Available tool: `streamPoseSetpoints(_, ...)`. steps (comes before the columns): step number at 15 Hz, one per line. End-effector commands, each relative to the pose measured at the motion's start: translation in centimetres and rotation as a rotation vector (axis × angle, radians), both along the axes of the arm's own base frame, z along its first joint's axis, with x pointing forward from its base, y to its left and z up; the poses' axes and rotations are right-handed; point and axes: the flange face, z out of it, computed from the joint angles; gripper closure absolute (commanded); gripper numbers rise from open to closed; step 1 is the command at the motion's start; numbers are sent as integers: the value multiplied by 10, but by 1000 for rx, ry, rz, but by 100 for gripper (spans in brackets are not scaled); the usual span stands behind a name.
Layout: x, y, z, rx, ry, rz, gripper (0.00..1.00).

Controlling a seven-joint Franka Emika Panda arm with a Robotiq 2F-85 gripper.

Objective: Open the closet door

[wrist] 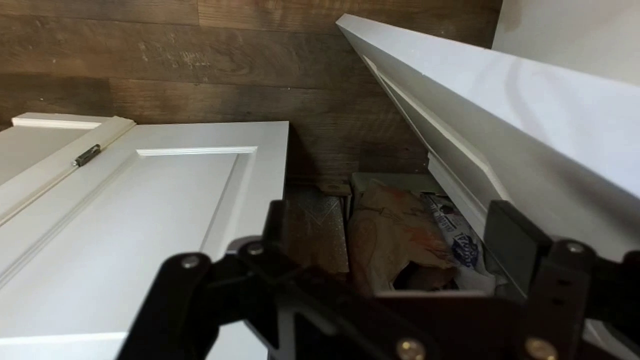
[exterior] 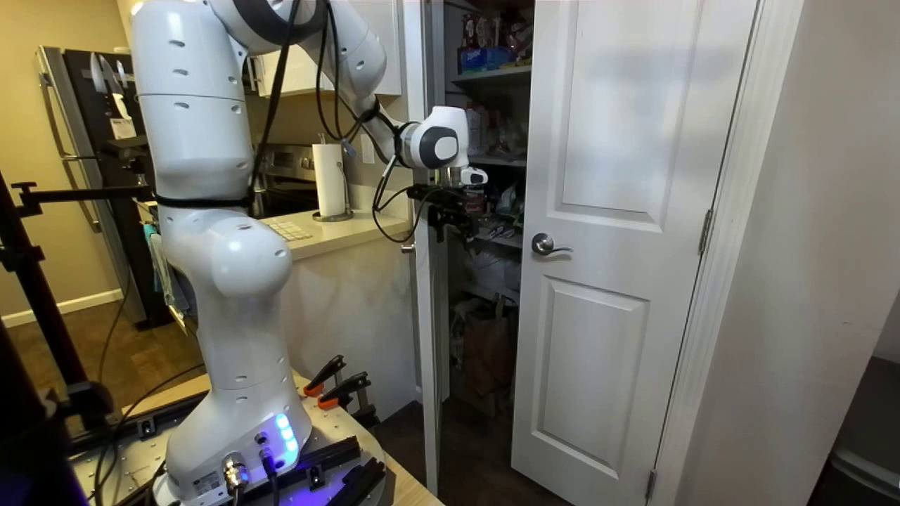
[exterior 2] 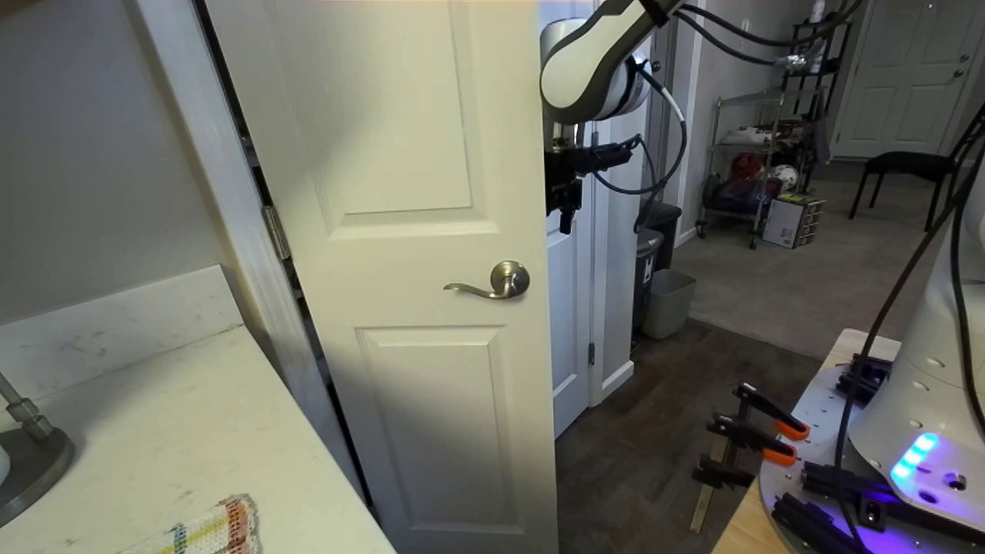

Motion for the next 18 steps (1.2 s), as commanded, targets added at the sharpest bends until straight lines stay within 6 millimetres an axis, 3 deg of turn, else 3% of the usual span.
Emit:
streamPoseSetpoints(1,-27,17,35,77,-2,77,0)
streamPoseSetpoints(10,-40,15,55,176,30,150,0)
streamPoseSetpoints(18,-44,24,54,401,13,308,0)
